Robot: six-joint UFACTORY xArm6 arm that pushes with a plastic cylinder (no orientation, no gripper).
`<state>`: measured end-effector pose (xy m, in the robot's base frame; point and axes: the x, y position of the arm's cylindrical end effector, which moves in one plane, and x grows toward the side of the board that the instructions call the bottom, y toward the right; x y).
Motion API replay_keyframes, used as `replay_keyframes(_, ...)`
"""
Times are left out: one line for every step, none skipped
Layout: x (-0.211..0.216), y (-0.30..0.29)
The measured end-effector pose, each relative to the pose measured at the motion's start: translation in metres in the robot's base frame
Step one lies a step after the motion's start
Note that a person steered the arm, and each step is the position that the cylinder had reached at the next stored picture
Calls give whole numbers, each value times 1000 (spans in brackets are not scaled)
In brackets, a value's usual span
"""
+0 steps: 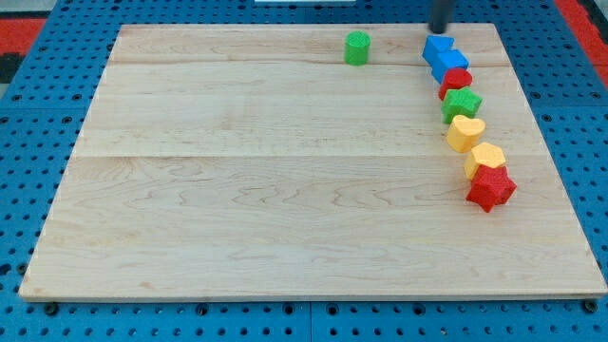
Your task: Move the blue triangle closer to green circle
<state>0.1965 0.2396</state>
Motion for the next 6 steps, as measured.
replay_keyframes(35, 29)
replay_keyframes(54, -9)
replay_keyframes(54, -68)
replay_keyframes(56, -110)
replay_keyframes(34, -105)
replay_keyframes(25, -120)
